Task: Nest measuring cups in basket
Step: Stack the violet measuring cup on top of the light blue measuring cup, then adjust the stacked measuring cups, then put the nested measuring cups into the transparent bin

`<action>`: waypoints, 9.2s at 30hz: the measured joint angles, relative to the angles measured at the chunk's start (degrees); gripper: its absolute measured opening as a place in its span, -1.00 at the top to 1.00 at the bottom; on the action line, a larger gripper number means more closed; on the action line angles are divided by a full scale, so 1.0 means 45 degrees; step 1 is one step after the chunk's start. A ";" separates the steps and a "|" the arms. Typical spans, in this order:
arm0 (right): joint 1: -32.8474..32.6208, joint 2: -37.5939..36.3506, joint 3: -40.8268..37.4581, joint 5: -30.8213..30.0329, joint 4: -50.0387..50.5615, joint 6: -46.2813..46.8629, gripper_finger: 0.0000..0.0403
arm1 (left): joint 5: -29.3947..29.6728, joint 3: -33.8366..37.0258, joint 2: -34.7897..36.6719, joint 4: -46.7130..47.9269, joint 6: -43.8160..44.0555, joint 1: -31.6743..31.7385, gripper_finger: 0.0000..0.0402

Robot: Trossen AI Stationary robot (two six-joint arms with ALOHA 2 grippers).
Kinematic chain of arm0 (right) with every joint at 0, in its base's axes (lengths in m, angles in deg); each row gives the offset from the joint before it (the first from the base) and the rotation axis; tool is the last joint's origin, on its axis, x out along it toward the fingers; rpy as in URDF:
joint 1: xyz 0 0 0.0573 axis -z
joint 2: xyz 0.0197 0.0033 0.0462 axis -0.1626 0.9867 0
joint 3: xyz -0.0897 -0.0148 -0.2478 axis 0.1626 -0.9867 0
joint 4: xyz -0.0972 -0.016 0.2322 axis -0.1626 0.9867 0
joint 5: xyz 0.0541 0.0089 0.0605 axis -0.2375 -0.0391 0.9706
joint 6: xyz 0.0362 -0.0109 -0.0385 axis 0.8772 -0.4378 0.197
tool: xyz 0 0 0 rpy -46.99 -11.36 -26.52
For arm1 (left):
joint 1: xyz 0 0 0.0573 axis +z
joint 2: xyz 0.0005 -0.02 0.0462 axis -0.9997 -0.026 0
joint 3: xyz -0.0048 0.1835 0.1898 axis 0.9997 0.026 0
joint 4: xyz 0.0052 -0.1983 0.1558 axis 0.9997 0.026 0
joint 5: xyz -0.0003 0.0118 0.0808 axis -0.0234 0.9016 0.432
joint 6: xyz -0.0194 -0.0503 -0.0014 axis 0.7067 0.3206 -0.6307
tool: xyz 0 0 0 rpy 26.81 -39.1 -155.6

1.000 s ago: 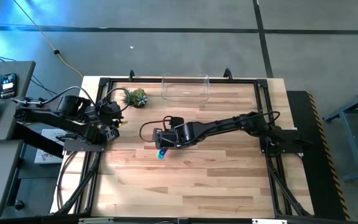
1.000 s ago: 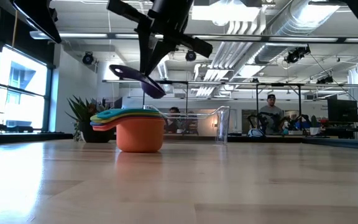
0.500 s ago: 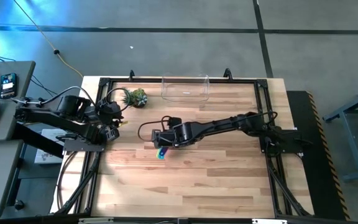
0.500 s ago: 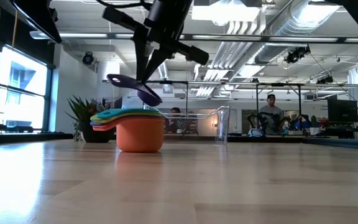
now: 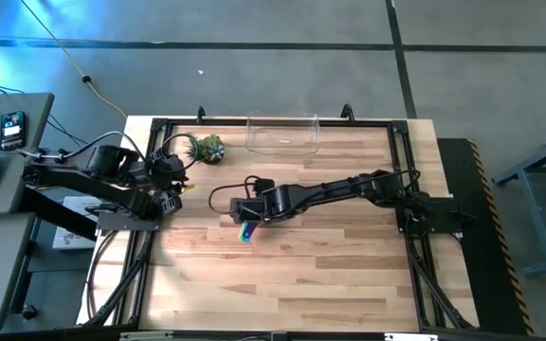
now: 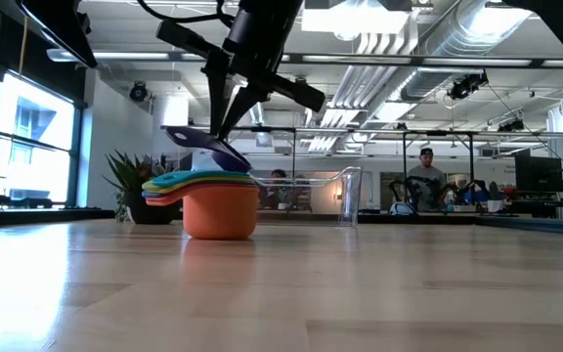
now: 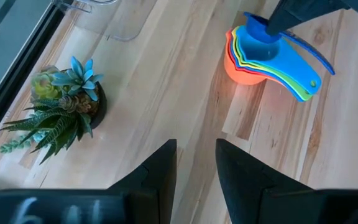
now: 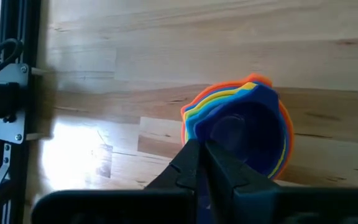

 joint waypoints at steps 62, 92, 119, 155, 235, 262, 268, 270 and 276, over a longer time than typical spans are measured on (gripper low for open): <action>-0.1018 -0.3854 0.2216 -0.3217 0.7873 -0.5388 0.75 | -0.1203 0.1813 0.0257 -0.1032 -0.0356 -0.0019 0.48; -0.2987 -0.7470 -1.0804 -0.1678 -0.3731 0.1738 0.87 | -0.1357 0.3206 -0.4308 -0.6019 -0.0695 -0.0019 0.48; -0.1979 -0.3020 -1.0097 -0.0866 -1.0528 0.1626 0.87 | -0.2116 0.3194 -0.8060 -0.8531 0.0425 -0.0024 0.48; -0.1156 -0.2021 -0.9165 0.0077 -1.1823 0.1398 0.87 | -0.3609 0.3206 -0.8286 -1.0333 0.0543 -0.0199 0.48; 0.0965 -0.2856 0.3264 -0.1730 0.4779 -1.0384 0.87 | -0.3553 0.3206 -0.9119 -1.0961 0.2260 0.0073 0.48; 0.1020 -0.2861 0.3259 -0.1559 0.4673 -1.0716 0.87 | -0.3682 0.3191 -0.9199 -1.3946 0.2248 0.0063 0.48; 0.1020 -0.2861 0.3259 -0.1197 0.4673 -1.0716 0.87 | -0.3723 0.3187 -0.9483 -1.4305 0.2290 0.0058 0.48; 0.1020 -0.2861 0.3259 -0.1148 0.4677 -1.0716 0.87 | -0.3912 0.3198 -0.9544 -1.4095 0.2343 0.0061 0.48; 0.1020 -0.2861 0.3259 -0.1101 0.4677 -1.0698 0.87 | -0.4129 0.3203 -0.9156 -1.4014 0.2342 0.0059 0.48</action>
